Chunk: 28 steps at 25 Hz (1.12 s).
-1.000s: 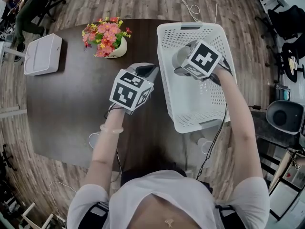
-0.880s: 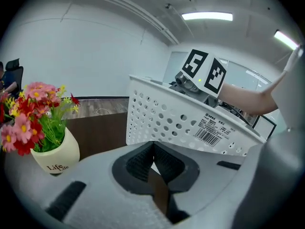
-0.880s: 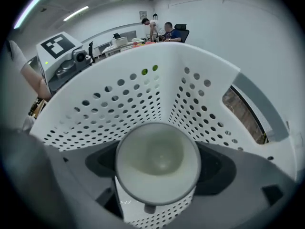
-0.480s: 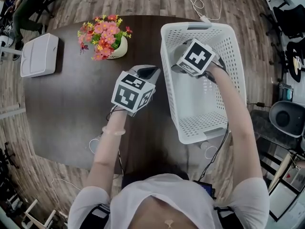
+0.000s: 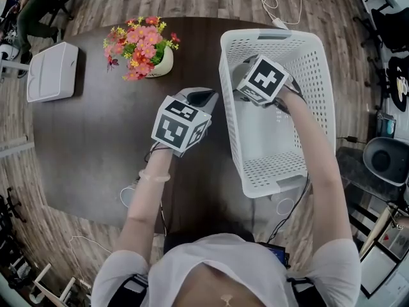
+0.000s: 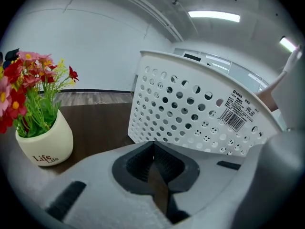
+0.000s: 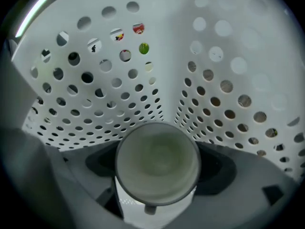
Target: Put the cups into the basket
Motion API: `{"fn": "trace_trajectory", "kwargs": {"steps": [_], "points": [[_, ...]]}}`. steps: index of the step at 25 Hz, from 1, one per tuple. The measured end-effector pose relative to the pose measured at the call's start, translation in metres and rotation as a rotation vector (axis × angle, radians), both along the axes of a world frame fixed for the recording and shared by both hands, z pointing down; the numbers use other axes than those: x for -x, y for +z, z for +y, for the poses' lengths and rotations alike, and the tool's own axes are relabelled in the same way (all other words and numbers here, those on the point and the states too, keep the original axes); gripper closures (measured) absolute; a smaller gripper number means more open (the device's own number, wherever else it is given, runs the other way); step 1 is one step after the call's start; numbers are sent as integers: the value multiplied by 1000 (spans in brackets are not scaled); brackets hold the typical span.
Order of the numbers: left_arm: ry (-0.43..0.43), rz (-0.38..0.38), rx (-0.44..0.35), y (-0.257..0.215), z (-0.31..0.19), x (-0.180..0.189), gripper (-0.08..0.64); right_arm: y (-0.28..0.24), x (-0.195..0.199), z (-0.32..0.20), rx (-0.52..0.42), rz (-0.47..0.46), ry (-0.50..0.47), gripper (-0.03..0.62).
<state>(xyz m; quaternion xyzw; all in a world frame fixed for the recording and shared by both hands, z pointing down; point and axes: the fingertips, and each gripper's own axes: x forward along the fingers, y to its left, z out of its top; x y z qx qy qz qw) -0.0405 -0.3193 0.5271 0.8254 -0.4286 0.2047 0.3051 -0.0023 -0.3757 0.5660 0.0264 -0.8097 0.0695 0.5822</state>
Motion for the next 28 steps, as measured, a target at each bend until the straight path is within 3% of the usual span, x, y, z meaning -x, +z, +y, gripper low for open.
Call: {"fn": "trace_trajectory", "kwargs": {"steps": [13, 28], "points": [[2, -9, -4, -5, 8, -3, 549, 1, 0, 1, -2, 18, -10, 169], [-8, -37, -39, -32, 26, 2, 549, -44, -16, -4, -103, 14, 54, 150]]}}
